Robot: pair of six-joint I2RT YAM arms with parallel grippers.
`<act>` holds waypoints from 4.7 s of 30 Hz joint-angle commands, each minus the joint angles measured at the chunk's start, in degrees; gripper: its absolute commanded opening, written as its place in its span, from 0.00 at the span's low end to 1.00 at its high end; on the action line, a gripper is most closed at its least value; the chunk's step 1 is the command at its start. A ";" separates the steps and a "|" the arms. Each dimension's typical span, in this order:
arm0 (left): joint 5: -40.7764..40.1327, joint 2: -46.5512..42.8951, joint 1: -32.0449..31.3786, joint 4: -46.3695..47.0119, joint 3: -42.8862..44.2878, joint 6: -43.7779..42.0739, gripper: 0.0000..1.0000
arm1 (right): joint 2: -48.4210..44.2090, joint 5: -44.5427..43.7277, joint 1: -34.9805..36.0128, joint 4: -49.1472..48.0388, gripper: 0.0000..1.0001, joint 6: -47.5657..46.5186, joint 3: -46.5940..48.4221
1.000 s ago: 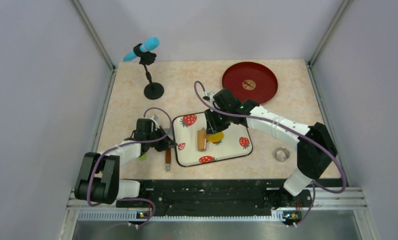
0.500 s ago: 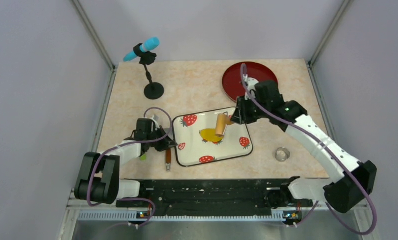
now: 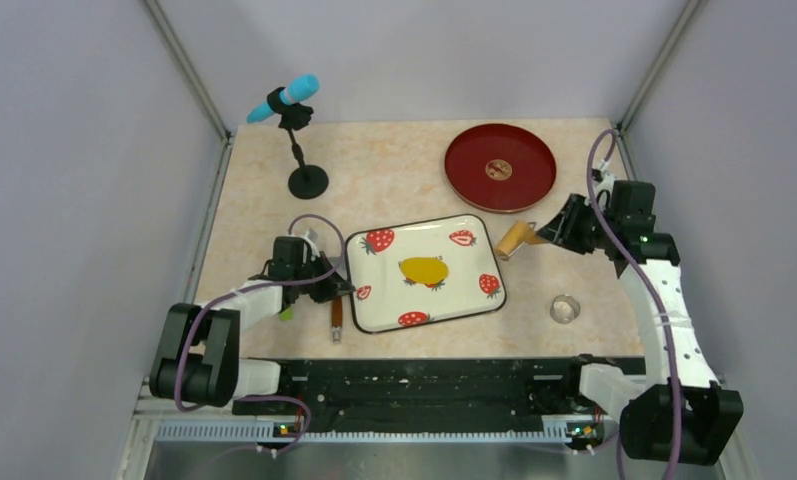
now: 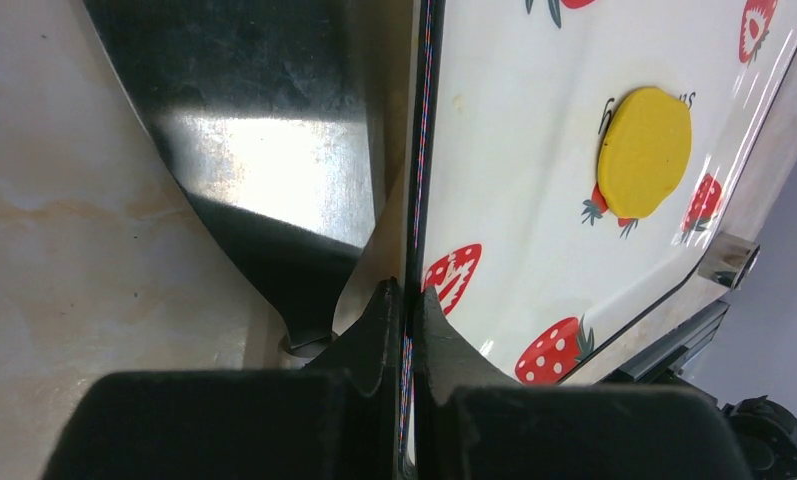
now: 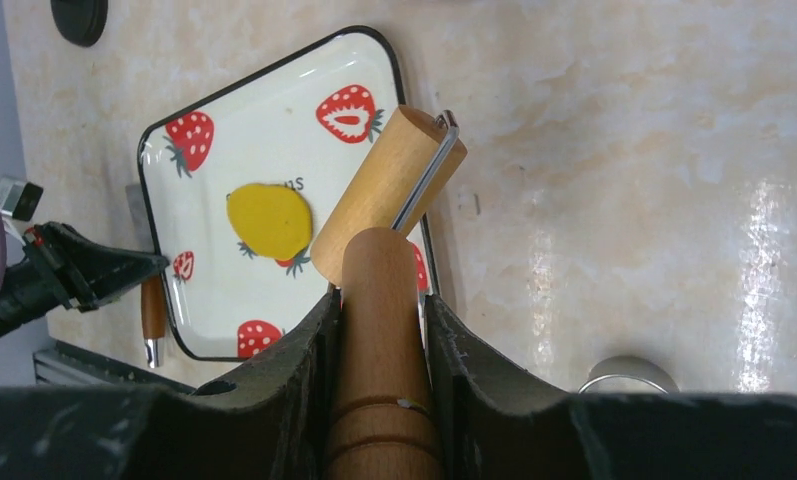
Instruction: Roll out the dumpling wrappers from the dough
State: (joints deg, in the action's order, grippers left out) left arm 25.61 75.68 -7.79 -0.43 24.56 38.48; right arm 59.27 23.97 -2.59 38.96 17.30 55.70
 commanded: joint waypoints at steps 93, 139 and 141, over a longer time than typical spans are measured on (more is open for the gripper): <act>6.30 2.86 -7.97 -0.05 7.02 -3.21 0.10 | 7.74 -9.86 -24.26 9.64 0.37 12.47 -15.39; 6.18 5.95 -7.94 2.98 6.97 -2.12 0.09 | 9.76 -11.23 -8.40 7.44 0.44 12.13 -7.46; 6.29 6.13 -7.92 3.05 6.97 -2.20 0.09 | 10.72 -13.02 -8.39 8.79 0.43 11.43 -8.00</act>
State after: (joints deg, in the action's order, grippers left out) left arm 29.61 81.19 -15.79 -1.21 31.18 35.92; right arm 70.17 17.04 -11.35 43.33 30.74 46.52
